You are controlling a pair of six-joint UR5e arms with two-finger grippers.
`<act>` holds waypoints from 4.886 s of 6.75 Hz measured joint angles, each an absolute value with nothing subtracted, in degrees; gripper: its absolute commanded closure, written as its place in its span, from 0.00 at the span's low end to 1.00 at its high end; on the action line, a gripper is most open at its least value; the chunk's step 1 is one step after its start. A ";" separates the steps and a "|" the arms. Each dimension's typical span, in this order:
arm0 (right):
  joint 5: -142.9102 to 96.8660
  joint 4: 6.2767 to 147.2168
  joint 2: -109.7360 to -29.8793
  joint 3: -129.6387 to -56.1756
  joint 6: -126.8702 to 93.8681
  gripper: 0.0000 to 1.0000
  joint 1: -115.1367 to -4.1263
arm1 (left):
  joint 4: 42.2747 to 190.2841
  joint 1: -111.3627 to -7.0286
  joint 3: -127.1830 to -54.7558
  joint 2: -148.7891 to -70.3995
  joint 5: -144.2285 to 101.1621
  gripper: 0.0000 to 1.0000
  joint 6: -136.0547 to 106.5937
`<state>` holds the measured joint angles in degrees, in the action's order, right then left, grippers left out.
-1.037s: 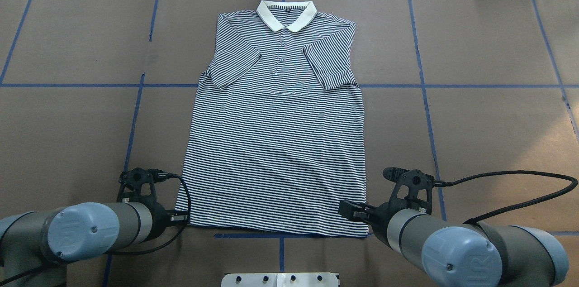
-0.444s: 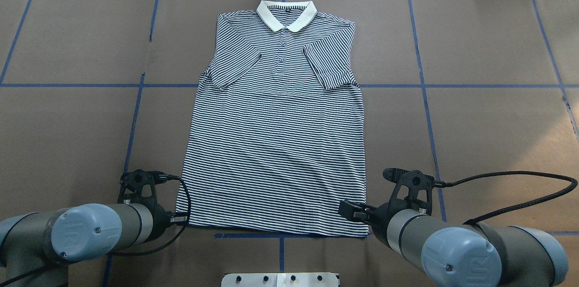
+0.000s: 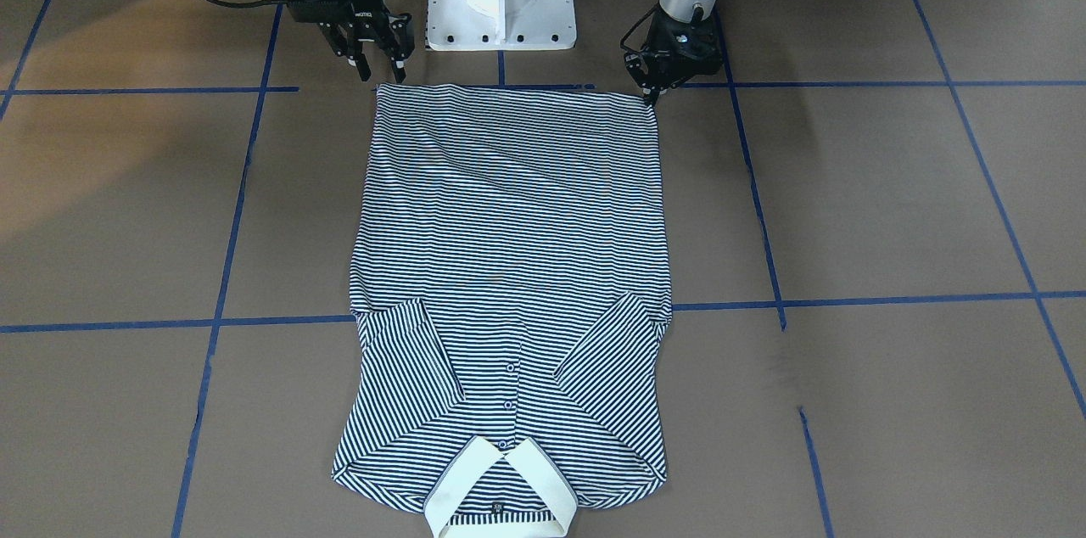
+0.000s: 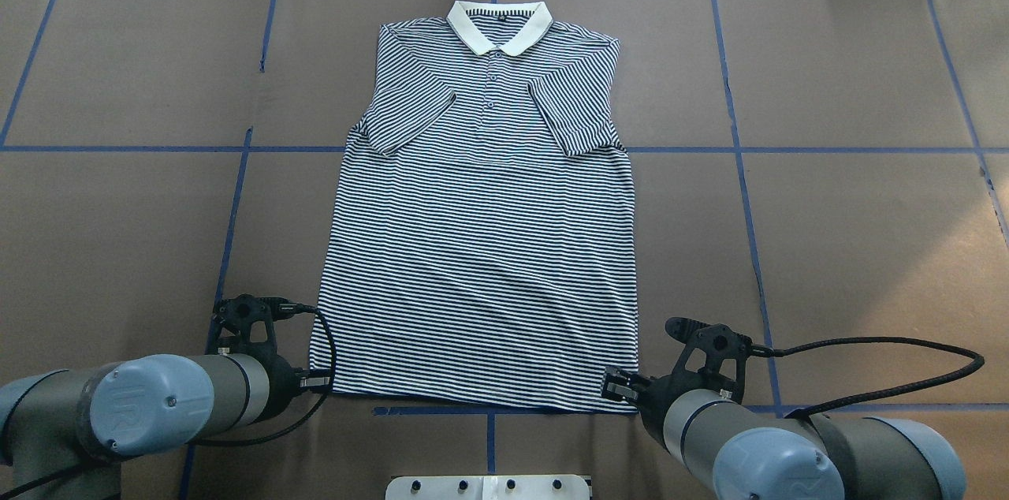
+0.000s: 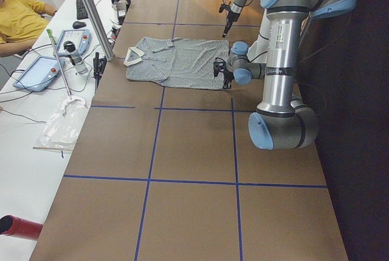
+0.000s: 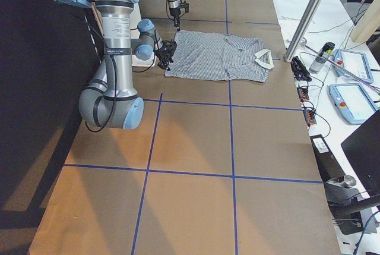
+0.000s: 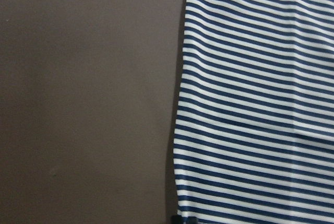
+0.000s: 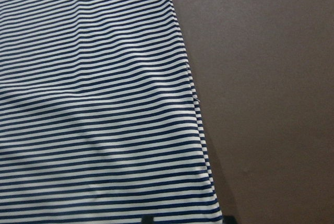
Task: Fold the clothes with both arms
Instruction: 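Grasp the hem corners with both grippers, then lift the hem with both grippers and fold it toward the collar, then release the hem and draw both grippers back from the shirt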
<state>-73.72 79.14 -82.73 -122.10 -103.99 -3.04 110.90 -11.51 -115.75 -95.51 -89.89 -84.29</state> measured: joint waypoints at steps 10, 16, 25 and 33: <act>-72.78 79.28 -81.97 -117.77 -107.08 1.00 -0.69 | 110.98 -11.35 -115.87 -95.81 -89.92 1.00 -84.29; -81.02 108.52 -80.89 -150.24 -106.52 1.00 -2.40 | 66.36 -13.57 -146.55 -110.74 -99.85 1.00 -83.55; -93.45 109.98 -60.53 -128.35 -86.84 1.00 -32.03 | 67.84 -36.89 -125.96 -121.16 -101.93 1.00 -59.19; -93.39 77.56 -51.48 -83.59 -83.21 1.00 -39.24 | 103.60 -43.90 -82.15 -127.68 -99.55 1.00 -55.21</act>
<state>-93.39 77.56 -51.48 -83.59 -83.21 -39.24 103.60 -43.90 -82.15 -127.68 -99.55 -55.21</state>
